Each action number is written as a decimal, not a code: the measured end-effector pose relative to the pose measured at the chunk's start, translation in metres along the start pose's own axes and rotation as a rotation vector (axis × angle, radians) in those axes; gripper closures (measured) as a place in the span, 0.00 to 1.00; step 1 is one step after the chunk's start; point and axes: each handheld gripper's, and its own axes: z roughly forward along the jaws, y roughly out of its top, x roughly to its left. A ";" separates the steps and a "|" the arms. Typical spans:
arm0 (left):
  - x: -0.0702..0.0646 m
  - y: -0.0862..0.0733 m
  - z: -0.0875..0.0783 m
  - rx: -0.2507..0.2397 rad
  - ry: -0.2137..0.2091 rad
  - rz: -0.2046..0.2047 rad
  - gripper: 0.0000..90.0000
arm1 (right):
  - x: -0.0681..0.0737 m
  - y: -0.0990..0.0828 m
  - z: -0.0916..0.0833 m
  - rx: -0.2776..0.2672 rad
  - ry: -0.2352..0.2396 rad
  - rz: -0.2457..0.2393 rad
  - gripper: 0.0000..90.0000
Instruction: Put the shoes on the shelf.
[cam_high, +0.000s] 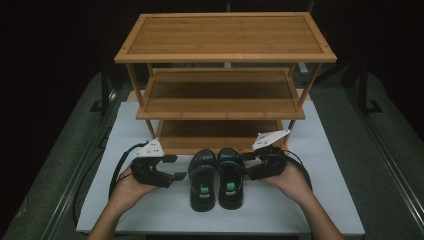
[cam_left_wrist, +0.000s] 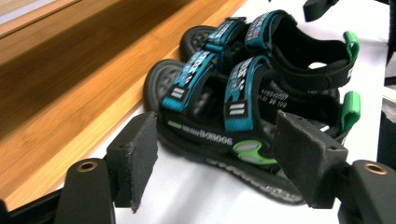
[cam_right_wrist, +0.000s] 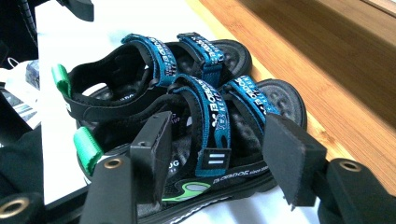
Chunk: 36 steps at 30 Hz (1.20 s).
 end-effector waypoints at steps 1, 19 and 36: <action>0.000 0.002 0.002 0.007 -0.005 0.008 0.35 | 0.000 0.000 0.000 0.000 0.000 0.000 0.47; -0.010 0.024 0.040 0.077 -0.086 0.094 0.46 | 0.001 -0.005 0.010 0.016 0.015 0.005 0.57; -0.010 0.016 0.057 0.132 -0.096 0.085 0.72 | 0.002 -0.013 0.020 0.009 0.015 0.025 0.71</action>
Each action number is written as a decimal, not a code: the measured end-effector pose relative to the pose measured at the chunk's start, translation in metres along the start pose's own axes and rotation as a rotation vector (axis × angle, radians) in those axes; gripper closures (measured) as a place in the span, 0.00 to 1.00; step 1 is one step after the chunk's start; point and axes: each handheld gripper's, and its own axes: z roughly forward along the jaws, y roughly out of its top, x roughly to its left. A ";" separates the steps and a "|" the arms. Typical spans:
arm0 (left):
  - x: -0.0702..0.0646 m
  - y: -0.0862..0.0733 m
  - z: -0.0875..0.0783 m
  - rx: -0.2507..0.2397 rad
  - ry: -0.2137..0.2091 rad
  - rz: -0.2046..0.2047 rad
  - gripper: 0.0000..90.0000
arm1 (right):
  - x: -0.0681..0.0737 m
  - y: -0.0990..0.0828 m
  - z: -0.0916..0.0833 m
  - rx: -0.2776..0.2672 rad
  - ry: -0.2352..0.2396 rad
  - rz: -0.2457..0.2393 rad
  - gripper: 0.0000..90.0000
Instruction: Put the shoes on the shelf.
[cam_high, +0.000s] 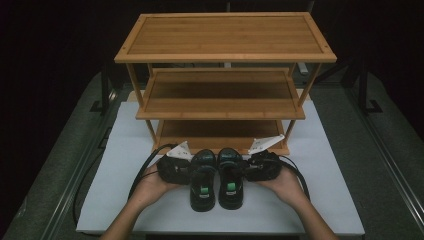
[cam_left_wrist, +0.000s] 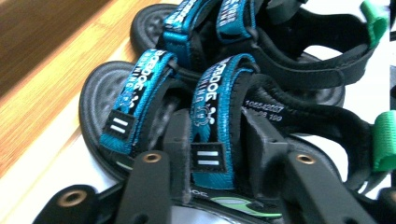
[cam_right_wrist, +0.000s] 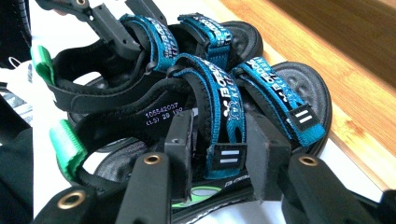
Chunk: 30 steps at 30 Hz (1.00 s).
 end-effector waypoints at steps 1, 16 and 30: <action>0.000 0.000 0.000 -0.001 0.000 0.000 0.73 | 0.000 0.000 0.000 0.000 -0.002 0.000 0.72; -0.005 0.010 -0.009 -0.067 0.089 -0.002 0.79 | 0.008 0.006 -0.004 -0.037 -0.073 -0.003 0.79; 0.009 0.027 -0.011 -0.098 0.146 -0.030 0.79 | -0.003 0.021 -0.014 -0.107 -0.146 0.031 0.79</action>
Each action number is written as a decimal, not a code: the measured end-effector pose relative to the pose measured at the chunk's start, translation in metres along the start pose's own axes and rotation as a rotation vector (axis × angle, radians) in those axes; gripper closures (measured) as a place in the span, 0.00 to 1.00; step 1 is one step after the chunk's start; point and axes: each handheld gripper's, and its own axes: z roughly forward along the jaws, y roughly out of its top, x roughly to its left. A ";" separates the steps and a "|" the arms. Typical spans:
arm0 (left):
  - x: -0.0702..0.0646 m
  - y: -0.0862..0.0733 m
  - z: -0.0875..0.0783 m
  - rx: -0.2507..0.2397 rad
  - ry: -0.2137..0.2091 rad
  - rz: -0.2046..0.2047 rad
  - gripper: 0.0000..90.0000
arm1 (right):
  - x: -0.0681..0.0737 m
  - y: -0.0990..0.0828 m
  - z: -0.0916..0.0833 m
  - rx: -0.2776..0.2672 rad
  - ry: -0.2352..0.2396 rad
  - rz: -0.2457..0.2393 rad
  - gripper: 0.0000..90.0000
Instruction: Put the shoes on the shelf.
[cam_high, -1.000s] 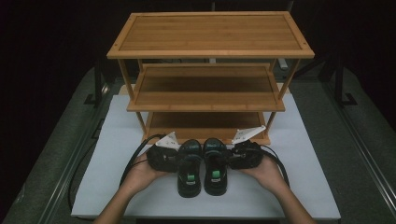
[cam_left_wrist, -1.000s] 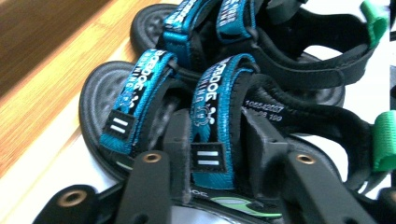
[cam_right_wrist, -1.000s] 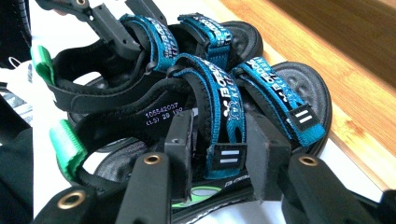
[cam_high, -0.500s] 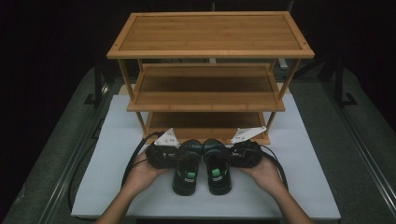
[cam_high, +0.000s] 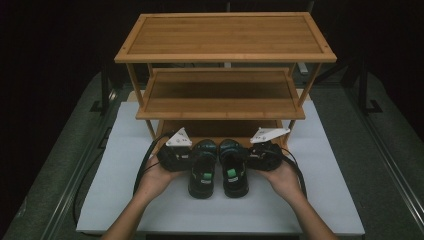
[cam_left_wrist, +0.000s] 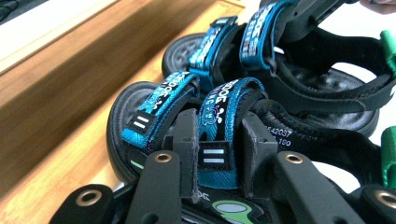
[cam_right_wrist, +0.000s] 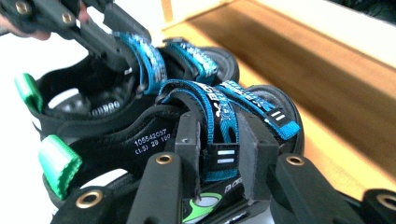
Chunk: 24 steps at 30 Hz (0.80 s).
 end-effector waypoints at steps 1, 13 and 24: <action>0.001 0.001 0.001 -0.005 0.006 -0.004 0.79 | -0.002 0.002 -0.001 -0.011 -0.001 0.010 0.79; 0.018 0.009 0.011 -0.045 0.053 -0.013 0.79 | -0.010 0.014 0.011 -0.063 -0.045 0.027 0.79; 0.031 0.009 0.030 -0.095 0.103 -0.029 0.79 | -0.025 0.012 0.027 -0.109 -0.095 0.050 0.79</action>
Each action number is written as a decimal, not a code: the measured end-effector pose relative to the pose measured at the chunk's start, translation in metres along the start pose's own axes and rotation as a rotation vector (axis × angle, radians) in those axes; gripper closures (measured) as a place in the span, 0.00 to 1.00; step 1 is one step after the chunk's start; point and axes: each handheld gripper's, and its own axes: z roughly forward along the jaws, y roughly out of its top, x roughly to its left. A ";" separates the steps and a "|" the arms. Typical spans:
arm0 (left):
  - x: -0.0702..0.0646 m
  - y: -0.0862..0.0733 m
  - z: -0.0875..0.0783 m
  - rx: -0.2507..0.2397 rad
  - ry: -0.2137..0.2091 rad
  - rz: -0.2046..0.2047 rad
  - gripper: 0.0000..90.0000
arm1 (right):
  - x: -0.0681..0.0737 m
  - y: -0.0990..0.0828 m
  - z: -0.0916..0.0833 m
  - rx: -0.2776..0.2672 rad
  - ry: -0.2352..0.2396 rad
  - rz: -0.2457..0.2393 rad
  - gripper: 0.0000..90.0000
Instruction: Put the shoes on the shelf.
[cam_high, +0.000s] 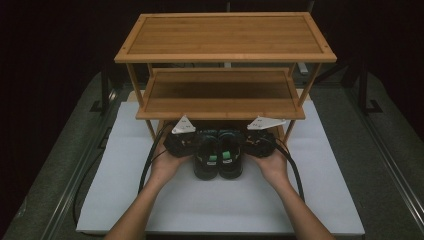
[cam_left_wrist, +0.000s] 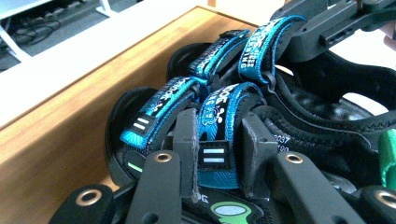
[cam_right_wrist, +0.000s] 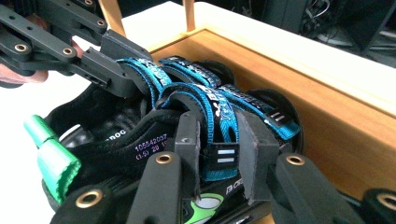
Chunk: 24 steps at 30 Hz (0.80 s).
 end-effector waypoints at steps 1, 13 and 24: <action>0.000 0.000 0.002 -0.006 0.007 0.003 0.79 | -0.002 -0.001 0.002 -0.011 -0.014 -0.005 0.79; 0.003 -0.004 0.012 -0.014 0.059 0.026 0.78 | -0.007 -0.010 0.015 -0.010 -0.047 -0.009 0.78; 0.004 -0.004 0.006 -0.011 0.057 0.001 0.61 | -0.006 -0.009 0.013 0.004 -0.049 0.002 0.64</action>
